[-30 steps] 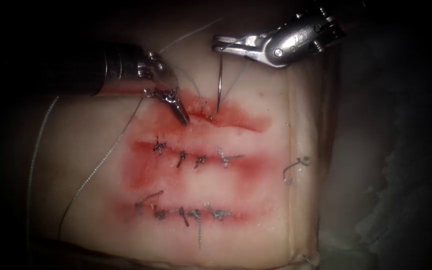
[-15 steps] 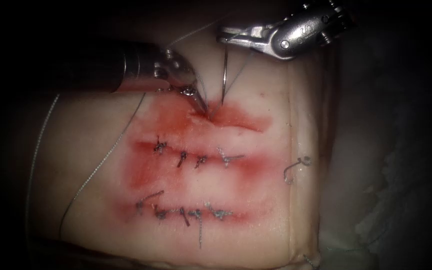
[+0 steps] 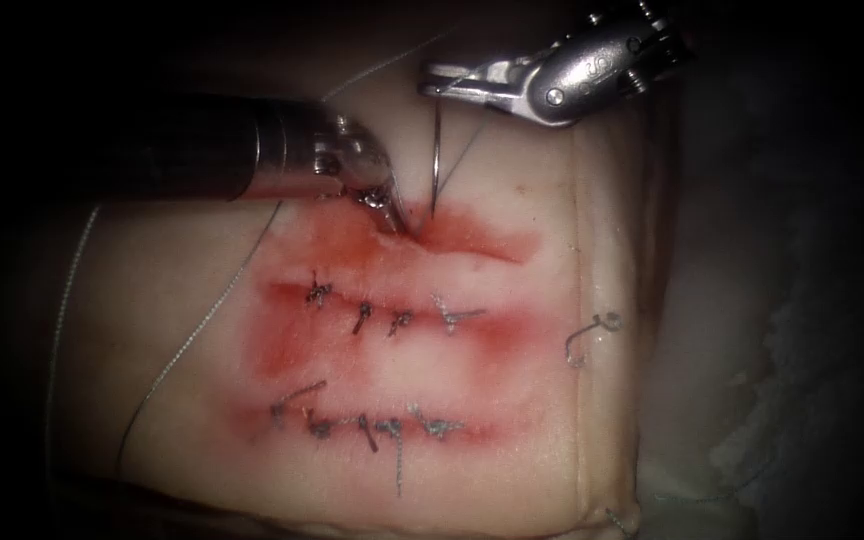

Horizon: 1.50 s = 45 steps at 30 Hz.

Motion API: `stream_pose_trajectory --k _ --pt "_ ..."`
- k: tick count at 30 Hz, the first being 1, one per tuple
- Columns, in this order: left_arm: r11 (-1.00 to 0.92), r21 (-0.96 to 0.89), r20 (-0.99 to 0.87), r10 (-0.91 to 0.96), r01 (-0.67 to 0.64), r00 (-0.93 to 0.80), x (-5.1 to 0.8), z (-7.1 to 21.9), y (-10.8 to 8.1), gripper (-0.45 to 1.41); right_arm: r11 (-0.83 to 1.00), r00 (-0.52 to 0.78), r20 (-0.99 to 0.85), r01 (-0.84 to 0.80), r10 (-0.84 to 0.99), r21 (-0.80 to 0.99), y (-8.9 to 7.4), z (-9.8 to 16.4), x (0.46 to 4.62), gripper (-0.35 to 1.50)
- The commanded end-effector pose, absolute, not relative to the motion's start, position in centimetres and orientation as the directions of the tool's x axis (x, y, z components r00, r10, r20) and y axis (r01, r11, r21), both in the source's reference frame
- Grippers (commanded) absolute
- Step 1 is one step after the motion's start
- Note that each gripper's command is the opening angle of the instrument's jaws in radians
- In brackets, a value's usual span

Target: Wound Closure

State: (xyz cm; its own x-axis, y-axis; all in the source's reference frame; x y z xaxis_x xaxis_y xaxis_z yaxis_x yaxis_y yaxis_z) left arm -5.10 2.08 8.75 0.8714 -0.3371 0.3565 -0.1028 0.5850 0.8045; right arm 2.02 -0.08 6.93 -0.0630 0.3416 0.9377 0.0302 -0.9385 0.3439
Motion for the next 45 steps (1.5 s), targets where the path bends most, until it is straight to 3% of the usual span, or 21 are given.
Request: stream_pose_trajectory --k 1,9,30,45 --pt "0.561 0.823 0.337 -0.355 -0.090 0.872 -5.13 8.78 2.16 -0.45 -0.936 -0.093 0.933 0.016 0.349 0.352 -0.12 6.99 2.13 -0.35" --pt "0.391 0.919 0.209 -0.395 -0.043 0.895 -5.02 8.81 2.23 -0.45 -0.925 -0.143 0.917 0.032 0.371 0.379 -0.16 7.02 2.18 -0.35" --pt "0.388 0.920 0.204 -0.360 -0.052 0.910 -5.02 8.85 2.24 -0.45 -0.857 -0.267 0.842 0.096 0.468 0.506 -0.34 7.13 2.48 -0.35" --pt "0.389 0.920 0.200 -0.362 -0.047 0.910 -4.97 8.84 2.22 -0.45 -0.851 -0.251 0.836 0.078 0.487 0.519 -0.50 7.19 2.56 -0.35"
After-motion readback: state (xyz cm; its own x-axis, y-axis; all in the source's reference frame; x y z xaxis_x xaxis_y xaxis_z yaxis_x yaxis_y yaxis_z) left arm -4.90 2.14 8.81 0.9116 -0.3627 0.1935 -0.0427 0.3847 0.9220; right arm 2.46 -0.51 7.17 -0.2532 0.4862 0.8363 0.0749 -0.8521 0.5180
